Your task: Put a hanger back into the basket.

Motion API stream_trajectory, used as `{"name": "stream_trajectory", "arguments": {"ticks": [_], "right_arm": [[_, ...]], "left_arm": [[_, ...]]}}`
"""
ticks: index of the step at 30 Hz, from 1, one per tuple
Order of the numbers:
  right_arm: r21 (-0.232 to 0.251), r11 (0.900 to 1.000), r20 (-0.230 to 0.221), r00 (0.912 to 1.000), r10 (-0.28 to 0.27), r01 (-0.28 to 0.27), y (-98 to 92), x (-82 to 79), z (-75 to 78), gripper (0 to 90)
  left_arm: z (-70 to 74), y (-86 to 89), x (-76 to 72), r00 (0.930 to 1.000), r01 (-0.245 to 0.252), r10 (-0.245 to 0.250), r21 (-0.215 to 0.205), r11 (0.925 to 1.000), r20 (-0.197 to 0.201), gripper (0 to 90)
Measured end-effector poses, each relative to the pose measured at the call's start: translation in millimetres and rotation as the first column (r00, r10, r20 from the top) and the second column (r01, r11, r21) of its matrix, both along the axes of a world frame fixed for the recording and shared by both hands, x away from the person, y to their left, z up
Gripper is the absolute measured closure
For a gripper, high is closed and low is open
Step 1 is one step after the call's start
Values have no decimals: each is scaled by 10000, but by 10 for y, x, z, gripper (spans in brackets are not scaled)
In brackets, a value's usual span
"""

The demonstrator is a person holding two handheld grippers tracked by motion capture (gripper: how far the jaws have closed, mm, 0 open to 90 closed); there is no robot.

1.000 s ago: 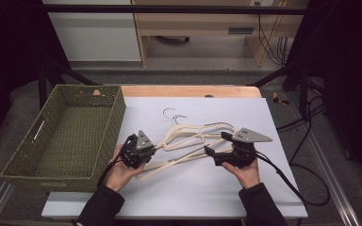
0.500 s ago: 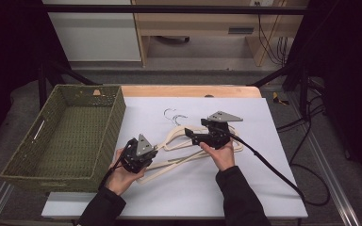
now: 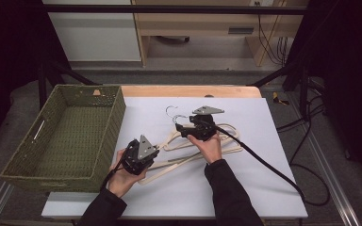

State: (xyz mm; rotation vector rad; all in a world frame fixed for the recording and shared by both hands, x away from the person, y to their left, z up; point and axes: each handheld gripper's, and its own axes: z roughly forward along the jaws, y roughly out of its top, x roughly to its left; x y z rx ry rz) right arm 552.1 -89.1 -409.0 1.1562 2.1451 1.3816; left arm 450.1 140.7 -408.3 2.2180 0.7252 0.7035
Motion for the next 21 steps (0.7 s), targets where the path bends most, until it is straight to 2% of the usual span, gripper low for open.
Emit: {"name": "stream_trajectory", "arguments": {"ticks": [2,4,5,11,13,15,17,18,21], "right_arm": [[-116,9999,15,10000,-33,33,28,28,-17,372],[-78,10000,-97,9999,-48,47,47,81,-39,432],[-78,10000,-97,9999,-48,47,47,81,-39,432],[-117,9999,-237,9997,-90,87,125,157,-92,527],[-308,9995,-164,9999,-41,36,155,179,-115,555],[-336,9994,-323,9995,-53,43,178,195,-136,595],[-321,9995,-483,9988,-52,36,185,211,-150,669],[-346,9994,-524,9986,-97,79,186,220,-157,700],[-582,9982,-699,9974,-181,140,169,241,-166,819]], "left_arm": [[8,-5,-11,10000,49,-50,160,9999,40,793],[-1,-19,-22,10000,5,-6,26,10000,90,793],[8,-13,-22,10000,39,-41,165,9999,87,793],[5,-59,-72,9995,215,-218,144,9997,212,793],[2,-76,-90,9994,248,-253,189,9995,246,793],[1,-88,-108,9991,362,-367,233,9991,198,792],[0,-100,-123,9988,427,-433,252,9988,207,793],[-10,-113,-129,9990,385,-388,124,9992,228,793],[-14,-113,-134,9987,472,-476,216,9987,188,792]]}}
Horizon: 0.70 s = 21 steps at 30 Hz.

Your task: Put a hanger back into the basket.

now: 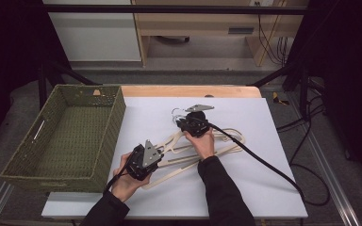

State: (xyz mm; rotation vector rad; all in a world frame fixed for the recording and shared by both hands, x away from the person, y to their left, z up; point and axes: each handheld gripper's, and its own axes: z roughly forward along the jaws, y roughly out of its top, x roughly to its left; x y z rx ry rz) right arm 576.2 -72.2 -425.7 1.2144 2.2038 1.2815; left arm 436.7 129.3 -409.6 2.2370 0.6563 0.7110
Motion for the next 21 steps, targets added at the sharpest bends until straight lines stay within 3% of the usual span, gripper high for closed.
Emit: {"name": "stream_trajectory", "arguments": {"ticks": [1,7,10,13,15,17,19,21], "right_arm": [[4,10000,-101,9999,81,-81,-3,2,4,856],[25,9998,-287,9994,179,-179,-22,-20,49,871],[18,9999,-221,9996,164,-164,-26,-38,69,873],[-15,10000,-66,9999,95,-96,-25,-80,97,876],[-60,10000,54,10000,65,-64,-28,-109,116,877],[-74,9998,156,9997,180,-179,-28,-141,136,880],[-252,9994,446,9987,246,-235,-13,-212,161,885],[-211,9994,434,9986,301,-293,-17,-233,169,885]], "left_arm": [[-5,-2,-1,10000,-3,3,-14,10000,2,793],[-8,-5,-15,10000,45,-45,76,10000,-3,791],[-14,-7,-33,10000,2,-1,-66,10000,57,790],[-10,0,-39,9999,24,-24,-24,10000,-136,785],[3,10,-35,9993,140,-150,-282,9995,-341,770],[36,18,-25,9982,193,-235,-745,9970,-555,665],[71,24,-8,9947,270,-414,-1502,9883,-940,509],[108,31,60,9917,137,-387,-1988,9799,-1226,460]]}}
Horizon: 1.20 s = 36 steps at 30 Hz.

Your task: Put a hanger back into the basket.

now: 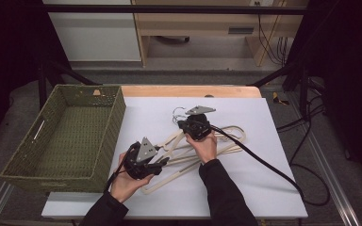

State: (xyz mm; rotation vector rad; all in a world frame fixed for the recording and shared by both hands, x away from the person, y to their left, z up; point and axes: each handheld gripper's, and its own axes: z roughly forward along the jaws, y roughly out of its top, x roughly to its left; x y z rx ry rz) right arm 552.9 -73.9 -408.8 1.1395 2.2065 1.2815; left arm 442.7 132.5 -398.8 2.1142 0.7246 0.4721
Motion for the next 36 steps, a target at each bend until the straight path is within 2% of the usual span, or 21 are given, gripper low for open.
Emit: {"name": "stream_trajectory", "arguments": {"ticks": [1,2,4,11,15,17,20,24,27,29,32,36], "right_arm": [[61,9999,47,9999,93,-94,-4,-20,3,886],[3,9999,179,9997,164,-164,0,-63,11,886],[-24,9997,331,9992,233,-232,1,-98,20,886],[43,9990,591,9973,441,-444,-16,-157,64,886],[203,9982,687,9961,551,-566,-36,-185,66,887],[310,9980,694,9961,537,-560,-52,-198,63,886],[381,9968,713,9952,672,-700,-85,-220,65,887],[439,9954,796,9935,816,-853,-127,-276,98,886],[486,9950,797,9934,829,-869,-124,-307,113,886],[425,9939,884,9913,974,-1015,-134,-331,127,886],[430,9936,913,9907,1006,-1049,-139,-391,156,885],[368,9925,1159,9870,1117,-1167,-165,-509,227,880]], "left_arm": [[14,7,39,10000,-62,62,-60,10000,-14,434],[15,-3,77,9998,-80,77,-200,9998,-172,397],[0,-32,163,9981,-11,-10,-340,9994,-618,388],[-90,-161,495,9879,-9,-120,-835,9965,-1547,419],[-125,-268,604,9797,32,-231,-996,9950,-1993,475],[-142,-298,643,9792,-64,-123,-914,9958,-2025,495],[-173,-327,699,9734,-87,-167,-1101,9939,-2285,582],[-181,-351,690,9682,0,-271,-1085,9941,-2487,722],[-165,-350,670,9621,15,-366,-1292,9916,-2703,766],[-146,-360,631,9641,33,-354,-1216,9926,-2631,803],[-115,-362,576,9653,143,-439,-1157,9932,-2574,811],[-73,-361,480,9657,224,-612,-1539,9878,-2524,833]]}}
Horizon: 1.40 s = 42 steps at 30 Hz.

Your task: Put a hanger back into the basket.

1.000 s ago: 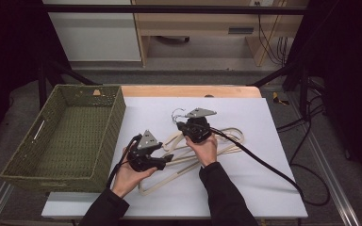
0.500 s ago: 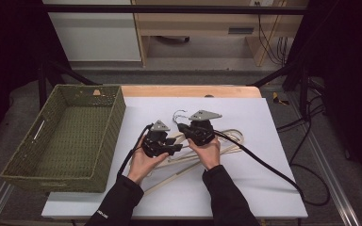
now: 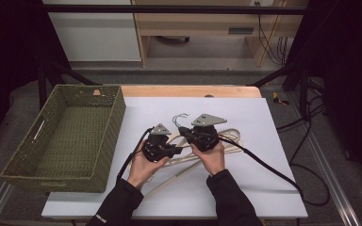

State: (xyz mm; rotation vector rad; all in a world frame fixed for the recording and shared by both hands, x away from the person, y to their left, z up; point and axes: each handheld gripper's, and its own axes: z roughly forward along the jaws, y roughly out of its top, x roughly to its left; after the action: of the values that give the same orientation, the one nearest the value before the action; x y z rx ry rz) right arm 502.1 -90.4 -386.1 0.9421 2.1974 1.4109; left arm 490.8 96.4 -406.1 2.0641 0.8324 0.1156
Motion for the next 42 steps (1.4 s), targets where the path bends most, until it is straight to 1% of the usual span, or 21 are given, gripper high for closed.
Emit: {"name": "stream_trajectory", "arguments": {"ticks": [3,4,6,8,10,12,15,16,17,19,23,24,26,28,29,31,34,35,39,40,42], "right_arm": [[-7,9999,85,9999,110,-110,-41,-106,75,872],[8,9998,92,9998,202,-202,-64,-141,102,870],[45,9996,114,9996,269,-270,-113,-221,156,861],[122,9992,161,9991,381,-383,-178,-312,202,831],[375,9978,236,9983,534,-543,-262,-402,240,794],[678,9952,288,9972,687,-705,-353,-477,272,756],[1062,9917,427,9967,686,-728,-499,-571,296,672],[1258,9896,555,9965,629,-695,-600,-624,293,617],[1258,9896,555,9965,629,-695,-600,-624,293,617],[1329,9897,712,9965,448,-540,-692,-674,278,556],[1397,9900,738,9972,115,-217,-879,-740,210,417],[1481,9889,713,9975,-6,-100,-916,-750,188,384],[1517,9884,685,9975,-149,44,-1001,-773,145,361],[1553,9876,628,9975,-336,235,-1080,-789,99,309],[1494,9881,621,9970,-459,362,-1116,-793,79,289],[1417,9883,608,9959,-663,571,-1172,-802,46,239],[1216,9898,586,9949,-817,741,-1244,-813,3,173],[1146,9900,585,9942,-898,827,-1259,-817,-11,155],[858,9905,542,9922,-1121,1073,-1328,-846,-66,118],[916,9883,479,9908,-1266,1218,-1338,-853,-79,112],[870,9875,458,9897,-1357,1314,-1367,-858,-98,103]], "left_arm": [[46,6,-83,9999,134,-134,-294,9995,-3,851],[62,6,-113,9998,196,-194,-357,9992,61,855],[103,3,-182,9993,289,-282,-279,9992,239,858],[133,-11,-247,9985,362,-354,-190,9992,410,858],[160,-28,-297,9982,402,-390,-247,9989,460,859],[194,-45,-340,9971,398,-383,-229,9989,652,858],[258,-58,-397,9943,335,-317,-166,9993,1017,858],[281,-57,-411,9930,322,-304,-144,9994,1140,858],[298,-53,-420,9922,294,-278,-110,9995,1219,858],[347,-29,-437,9903,231,-215,-103,9997,1372,858],[446,47,-458,9863,118,-94,-135,9998,1645,858],[479,72,-461,9853,132,-106,-141,9998,1705,858],[556,122,-470,9823,100,-70,-148,9998,1871,858],[648,179,-483,9785,30,-1,-137,9999,2063,858],[698,213,-490,9758,3,14,-80,10000,2187,858],[786,276,-507,9718,-77,97,-97,9999,2357,858],[937,415,-531,9666,-129,201,-301,9995,2554,858],[979,459,-536,9658,-158,254,-394,9991,2581,858],[1127,644,-536,9582,-311,436,-487,9983,2827,858],[1161,689,-531,9572,-369,508,-538,9979,2851,858],[1230,783,-518,9546,-429,583,-588,9973,2923,858]]}}
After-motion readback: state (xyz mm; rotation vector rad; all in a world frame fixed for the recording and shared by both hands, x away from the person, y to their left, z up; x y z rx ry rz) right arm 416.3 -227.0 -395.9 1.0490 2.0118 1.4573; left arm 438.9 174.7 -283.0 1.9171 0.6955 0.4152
